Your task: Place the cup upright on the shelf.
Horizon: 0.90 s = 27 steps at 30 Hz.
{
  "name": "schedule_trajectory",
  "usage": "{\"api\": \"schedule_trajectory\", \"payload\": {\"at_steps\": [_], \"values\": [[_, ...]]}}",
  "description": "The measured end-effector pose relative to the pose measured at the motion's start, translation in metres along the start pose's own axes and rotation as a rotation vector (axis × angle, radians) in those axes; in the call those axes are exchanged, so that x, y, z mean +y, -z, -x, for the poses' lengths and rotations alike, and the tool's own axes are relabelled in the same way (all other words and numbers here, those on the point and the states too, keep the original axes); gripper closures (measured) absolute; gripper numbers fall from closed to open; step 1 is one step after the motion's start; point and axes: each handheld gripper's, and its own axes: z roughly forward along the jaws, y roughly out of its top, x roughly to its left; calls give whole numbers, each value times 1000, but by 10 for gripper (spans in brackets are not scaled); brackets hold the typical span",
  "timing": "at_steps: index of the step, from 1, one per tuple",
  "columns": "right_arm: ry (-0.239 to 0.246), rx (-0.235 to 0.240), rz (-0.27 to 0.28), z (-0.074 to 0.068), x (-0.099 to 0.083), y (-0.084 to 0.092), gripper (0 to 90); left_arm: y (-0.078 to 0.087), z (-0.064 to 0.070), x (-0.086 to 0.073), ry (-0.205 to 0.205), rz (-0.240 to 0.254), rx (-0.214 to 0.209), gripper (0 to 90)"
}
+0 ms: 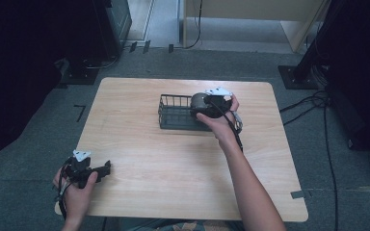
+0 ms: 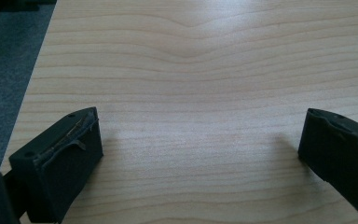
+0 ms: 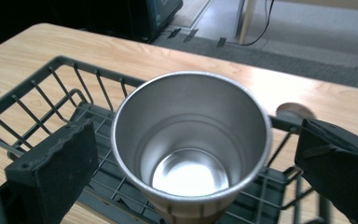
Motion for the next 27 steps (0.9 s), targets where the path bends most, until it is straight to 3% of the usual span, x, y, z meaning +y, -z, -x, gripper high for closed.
{"api": "schedule_trajectory", "payload": {"at_steps": [16, 27], "values": [[45, 4, 75, 9, -13, 45, 0, 0, 0, 0, 1, 0, 0, 0], [67, -8, 78, 20, -27, 71, 0, 0, 0, 0, 0, 0, 0, 0]]}}
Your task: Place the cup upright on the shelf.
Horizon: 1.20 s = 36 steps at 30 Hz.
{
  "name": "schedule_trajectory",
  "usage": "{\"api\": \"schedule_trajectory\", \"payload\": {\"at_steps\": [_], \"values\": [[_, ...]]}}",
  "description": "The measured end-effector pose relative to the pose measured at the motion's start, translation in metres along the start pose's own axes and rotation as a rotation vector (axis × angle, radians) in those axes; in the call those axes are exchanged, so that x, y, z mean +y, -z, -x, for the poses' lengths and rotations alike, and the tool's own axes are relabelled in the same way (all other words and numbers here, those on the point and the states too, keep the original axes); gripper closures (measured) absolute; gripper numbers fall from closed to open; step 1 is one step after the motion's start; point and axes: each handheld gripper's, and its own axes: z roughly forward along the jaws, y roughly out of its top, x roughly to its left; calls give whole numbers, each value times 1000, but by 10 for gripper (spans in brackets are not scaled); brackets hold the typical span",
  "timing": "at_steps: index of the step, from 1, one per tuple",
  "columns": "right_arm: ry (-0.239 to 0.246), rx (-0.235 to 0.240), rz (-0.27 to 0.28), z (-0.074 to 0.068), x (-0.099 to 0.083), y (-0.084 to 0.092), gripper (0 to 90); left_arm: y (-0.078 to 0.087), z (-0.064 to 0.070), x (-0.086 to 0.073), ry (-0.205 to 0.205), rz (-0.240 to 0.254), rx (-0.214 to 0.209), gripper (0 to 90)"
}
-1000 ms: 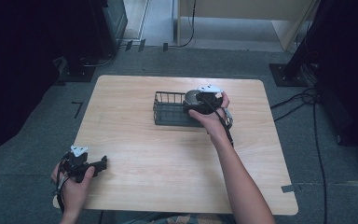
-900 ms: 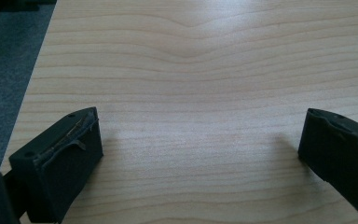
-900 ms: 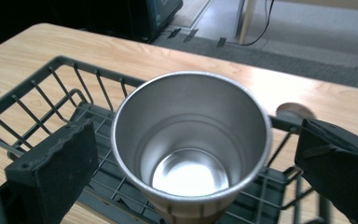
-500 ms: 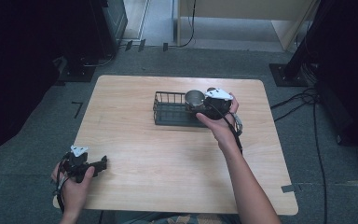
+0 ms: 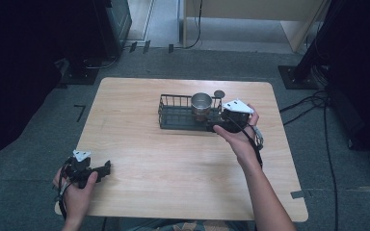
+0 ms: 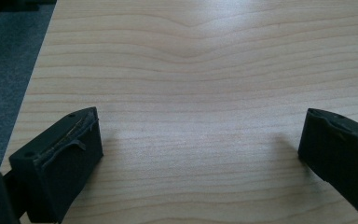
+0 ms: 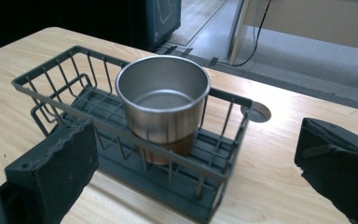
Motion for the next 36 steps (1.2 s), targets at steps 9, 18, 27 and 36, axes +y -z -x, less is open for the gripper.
{"api": "schedule_trajectory", "payload": {"at_steps": [9, 18, 27, 36], "values": [[1, -22, 3, 13, -14, 22, 0, 0, 0, 0, 1, 1, 0, 0], [4, -43, 8, 26, -28, 45, 0, 0, 0, 0, 0, 0, 0, 0], [-17, -70, 3, 39, -48, 63, 7, 0, 0, 0, 0, 0, 0, 0], [-40, -81, 14, 52, -67, 79, 5, 0, 0, 0, -1, 0, 0, 0]]}}
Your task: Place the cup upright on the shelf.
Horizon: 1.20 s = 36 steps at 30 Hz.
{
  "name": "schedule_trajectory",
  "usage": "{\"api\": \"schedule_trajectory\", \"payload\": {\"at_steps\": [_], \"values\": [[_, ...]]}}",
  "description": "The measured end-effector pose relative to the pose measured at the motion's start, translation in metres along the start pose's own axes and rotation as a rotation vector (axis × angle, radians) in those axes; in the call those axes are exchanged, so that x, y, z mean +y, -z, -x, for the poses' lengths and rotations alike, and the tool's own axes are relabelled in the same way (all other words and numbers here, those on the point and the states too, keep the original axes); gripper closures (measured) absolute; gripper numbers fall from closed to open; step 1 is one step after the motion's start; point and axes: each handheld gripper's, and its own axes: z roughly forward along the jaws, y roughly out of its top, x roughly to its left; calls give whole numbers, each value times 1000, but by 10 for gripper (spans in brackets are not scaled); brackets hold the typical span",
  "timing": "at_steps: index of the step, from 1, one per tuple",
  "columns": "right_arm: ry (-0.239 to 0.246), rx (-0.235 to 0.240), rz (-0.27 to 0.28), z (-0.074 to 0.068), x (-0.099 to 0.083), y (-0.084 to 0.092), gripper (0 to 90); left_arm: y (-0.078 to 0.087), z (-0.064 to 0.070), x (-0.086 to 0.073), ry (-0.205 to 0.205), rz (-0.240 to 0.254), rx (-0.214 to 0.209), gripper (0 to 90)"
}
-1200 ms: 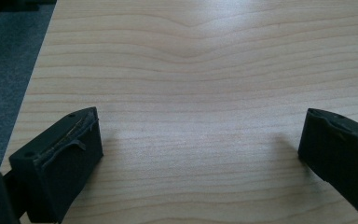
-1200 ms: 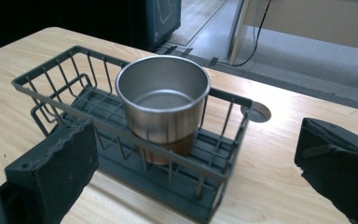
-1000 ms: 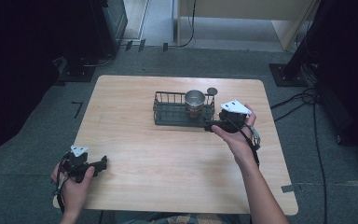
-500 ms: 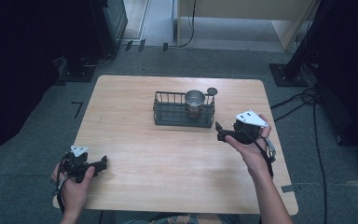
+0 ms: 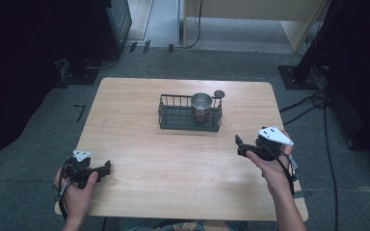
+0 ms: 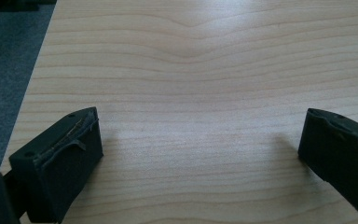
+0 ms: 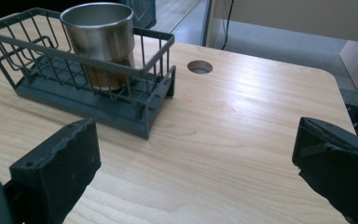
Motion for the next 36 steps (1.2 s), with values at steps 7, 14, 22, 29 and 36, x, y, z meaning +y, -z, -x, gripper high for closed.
{"api": "schedule_trajectory", "payload": {"at_steps": [7, 14, 22, 29, 36], "values": [[-18, -13, -12, 9, -16, 9, 4, 0, 0, 0, 0, 0, 0, 0], [-46, -24, -34, 16, -36, 14, 4, 0, 0, 0, 0, 0, 0, 0], [-60, -43, -83, 25, -61, 18, 4, 0, 0, 0, 0, 0, 0, 0], [-63, -68, -125, 32, -80, 19, 4, 0, 0, 0, 0, 0, 0, 0], [-68, -82, -176, 38, -96, 20, 4, 0, 0, 0, 0, 0, 0, 0]]}}
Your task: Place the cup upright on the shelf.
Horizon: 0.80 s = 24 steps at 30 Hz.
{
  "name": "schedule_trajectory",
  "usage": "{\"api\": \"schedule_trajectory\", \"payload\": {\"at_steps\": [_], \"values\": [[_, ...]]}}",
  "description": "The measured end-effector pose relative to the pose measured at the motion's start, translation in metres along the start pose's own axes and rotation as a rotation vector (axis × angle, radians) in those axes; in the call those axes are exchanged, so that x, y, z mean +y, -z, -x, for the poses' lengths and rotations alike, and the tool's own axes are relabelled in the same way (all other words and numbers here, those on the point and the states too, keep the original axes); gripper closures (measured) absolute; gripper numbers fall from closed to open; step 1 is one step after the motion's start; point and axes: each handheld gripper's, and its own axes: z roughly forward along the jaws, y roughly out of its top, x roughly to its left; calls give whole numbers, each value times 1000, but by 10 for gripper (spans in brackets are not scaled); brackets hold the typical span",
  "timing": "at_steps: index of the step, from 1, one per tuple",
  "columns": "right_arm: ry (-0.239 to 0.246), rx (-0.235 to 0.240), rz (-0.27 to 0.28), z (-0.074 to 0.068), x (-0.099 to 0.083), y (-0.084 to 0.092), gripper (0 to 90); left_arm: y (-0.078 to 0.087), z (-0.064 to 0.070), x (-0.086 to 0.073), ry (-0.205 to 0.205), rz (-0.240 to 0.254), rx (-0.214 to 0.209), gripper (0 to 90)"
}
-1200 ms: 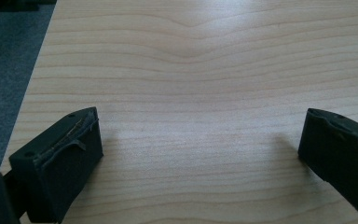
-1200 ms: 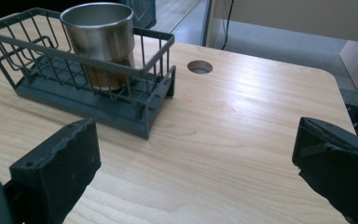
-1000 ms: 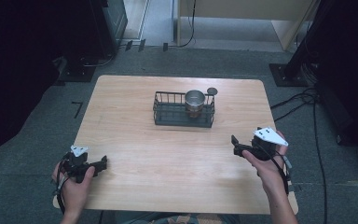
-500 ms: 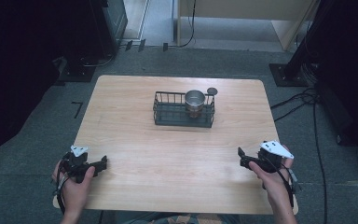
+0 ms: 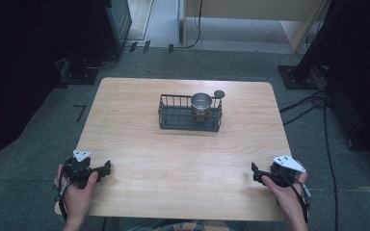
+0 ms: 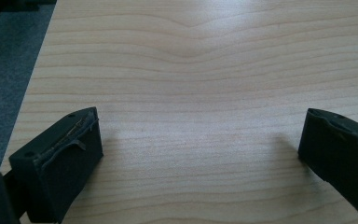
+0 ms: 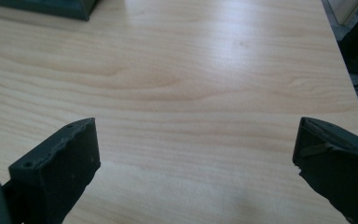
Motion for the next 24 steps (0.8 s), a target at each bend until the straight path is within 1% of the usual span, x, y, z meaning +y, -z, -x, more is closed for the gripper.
{"api": "schedule_trajectory", "payload": {"at_steps": [3, 7, 9, 10, 12, 15, 24], "values": [[3, -7, -24, 3, -6, -1, 4, 0, 0, 0, 0, 0, 0, 0], [-18, -11, -53, 6, -14, -2, 4, 0, 0, 0, 1, 0, 0, 0], [-19, -21, -82, 7, -18, -5, 6, 0, 0, 0, 1, 1, 0, 0], [-22, -23, -104, 7, -18, -5, 5, 0, 0, 0, 0, 0, 0, 0], [-26, -27, -106, 8, -18, -5, 7, 0, 0, 0, 0, 0, 0, 0], [-35, -24, -145, 8, -18, -8, 7, 0, 0, 0, 1, 0, 0, 0], [-33, -16, -145, 8, -18, -8, 6, 0, 0, 0, 0, 0, 0, 0]]}}
